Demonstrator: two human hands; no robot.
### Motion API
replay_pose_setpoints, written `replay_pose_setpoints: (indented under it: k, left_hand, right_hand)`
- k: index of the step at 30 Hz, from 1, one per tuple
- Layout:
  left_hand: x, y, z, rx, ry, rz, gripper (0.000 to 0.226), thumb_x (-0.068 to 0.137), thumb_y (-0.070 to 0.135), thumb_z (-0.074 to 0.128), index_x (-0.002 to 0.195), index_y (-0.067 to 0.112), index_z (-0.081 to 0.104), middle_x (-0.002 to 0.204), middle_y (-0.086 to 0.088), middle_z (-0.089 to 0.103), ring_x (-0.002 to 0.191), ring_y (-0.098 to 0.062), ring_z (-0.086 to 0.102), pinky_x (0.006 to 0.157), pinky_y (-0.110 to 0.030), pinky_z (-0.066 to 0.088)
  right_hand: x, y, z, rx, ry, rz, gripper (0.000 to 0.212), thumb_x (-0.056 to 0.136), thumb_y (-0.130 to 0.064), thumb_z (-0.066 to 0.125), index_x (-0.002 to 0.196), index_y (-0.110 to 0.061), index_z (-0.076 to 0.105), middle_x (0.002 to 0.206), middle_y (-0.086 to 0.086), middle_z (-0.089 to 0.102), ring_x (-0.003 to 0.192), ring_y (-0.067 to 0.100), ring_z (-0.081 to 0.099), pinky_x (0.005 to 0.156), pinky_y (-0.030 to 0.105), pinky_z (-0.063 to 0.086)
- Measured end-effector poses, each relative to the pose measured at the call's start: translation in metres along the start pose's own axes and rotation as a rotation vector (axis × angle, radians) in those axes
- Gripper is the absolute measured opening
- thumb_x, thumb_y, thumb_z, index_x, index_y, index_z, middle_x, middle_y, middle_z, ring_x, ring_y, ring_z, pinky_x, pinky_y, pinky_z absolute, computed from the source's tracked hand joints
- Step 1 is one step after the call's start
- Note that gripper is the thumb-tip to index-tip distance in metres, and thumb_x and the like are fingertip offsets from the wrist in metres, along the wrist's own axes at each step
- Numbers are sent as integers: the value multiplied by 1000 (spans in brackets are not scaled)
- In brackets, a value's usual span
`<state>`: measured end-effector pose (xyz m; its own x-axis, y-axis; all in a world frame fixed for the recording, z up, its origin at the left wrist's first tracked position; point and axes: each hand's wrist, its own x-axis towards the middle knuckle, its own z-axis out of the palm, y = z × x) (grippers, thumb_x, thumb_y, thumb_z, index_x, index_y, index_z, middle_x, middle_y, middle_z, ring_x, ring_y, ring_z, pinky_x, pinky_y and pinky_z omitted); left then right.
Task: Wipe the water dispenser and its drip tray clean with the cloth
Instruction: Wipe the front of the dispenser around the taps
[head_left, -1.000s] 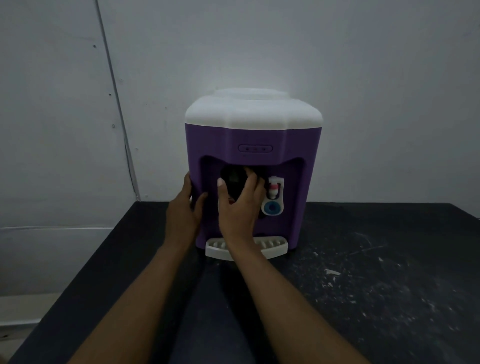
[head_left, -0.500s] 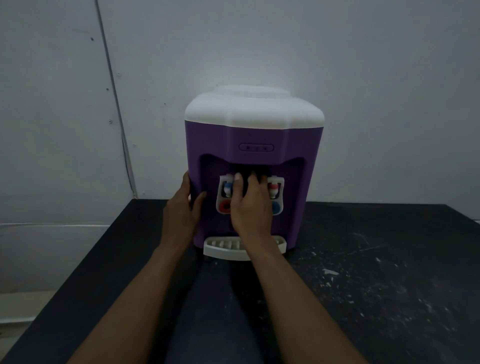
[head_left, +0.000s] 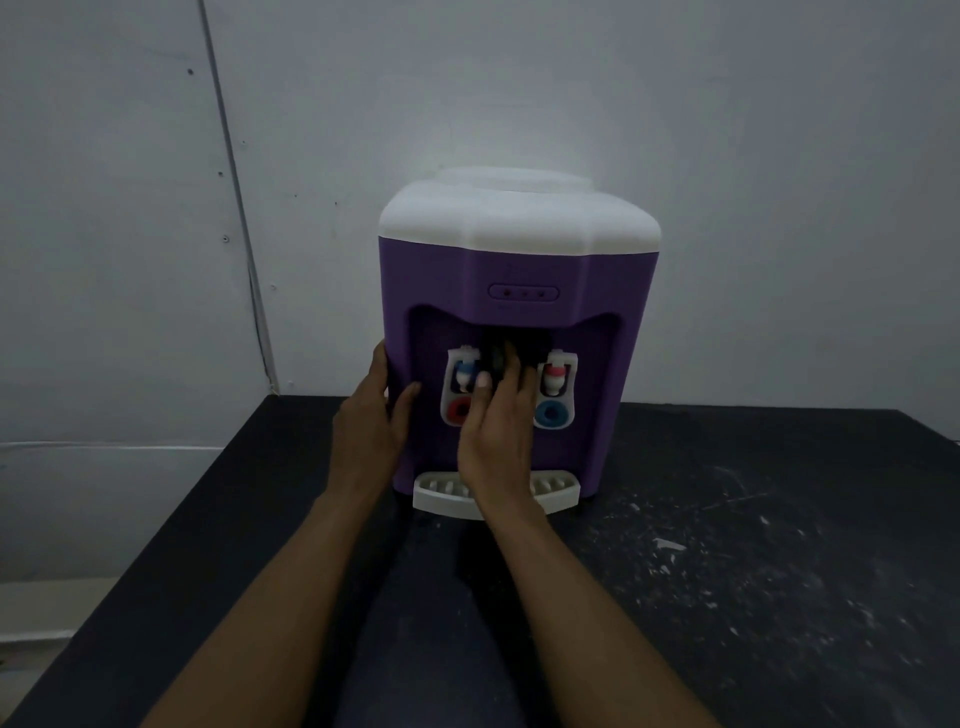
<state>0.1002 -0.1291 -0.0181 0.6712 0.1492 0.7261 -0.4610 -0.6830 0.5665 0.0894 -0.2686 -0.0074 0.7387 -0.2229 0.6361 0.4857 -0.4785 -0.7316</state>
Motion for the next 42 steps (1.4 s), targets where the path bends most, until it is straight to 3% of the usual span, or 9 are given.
replay_pose_setpoints:
  k: [4,8,13,19,27,33,37,39,42]
  left_hand:
    - [0,1,-1,-4,5,13,61,102,26,58,157,17,32,120,-4,68,93,-6,63,82,-21,53]
    - [-1,2,-2,-18,-10,10,63,102,27,58,157,14,31,124,-10,68,102,-18,68,91,-39,58]
    - [-2,3,-3,4,-2,23,64,102,26,59,157,12,30,125,-11,68,104,-22,69,92,-39,58]
    - [-5,2,1,3,28,-1,64,102,27,58,158,14,29,119,-11,70,95,-17,67,87,-39,59]
    - [-6,0,1,22,14,17,64,103,29,55,159,12,27,125,-12,68,98,-23,69,88,-42,59]
    - [-4,-1,0,21,20,25,64,103,27,57,158,10,29,122,-12,69,97,-21,69,90,-38,59]
    - [-6,0,2,13,17,-2,64,103,26,57,158,10,28,119,-14,69,96,-23,68,90,-39,58]
    - [-6,1,1,5,15,-11,64,103,26,57,158,11,28,115,-13,70,93,-20,67,89,-38,58]
    - [-6,1,1,-1,12,-15,65,103,25,57,159,12,27,117,-13,70,95,-19,67,90,-35,58]
  right_hand:
    - [-21,30,-7,-166,-113,-7,47,111,-15,36,158,-14,32,162,14,26,142,24,36,114,37,41]
    - [-39,62,-23,-409,-345,-76,54,109,-6,37,162,-15,28,163,20,24,146,32,32,118,46,36]
    - [-44,87,-47,-547,-320,-87,44,107,-11,43,151,-12,46,136,16,53,122,31,50,104,44,42]
    - [-36,77,-26,-615,-348,-65,42,111,-34,38,147,-17,49,138,12,54,124,32,50,104,49,41]
    - [-16,94,-63,-779,-412,-418,30,103,-36,55,119,-18,72,116,7,70,108,31,62,100,45,44]
    - [-29,100,-60,-684,-243,-270,24,100,-29,63,112,-10,71,110,14,70,99,34,62,87,45,49]
    - [-23,97,-54,-633,-326,-307,36,105,-37,49,112,-12,74,111,13,71,100,35,63,87,45,49]
    - [-18,92,-51,-666,-379,-374,46,104,-44,40,99,-14,76,100,10,73,93,32,65,84,43,49]
    - [-9,82,-39,-720,-511,-440,47,104,-47,42,82,-18,71,80,4,72,78,25,65,77,37,41]
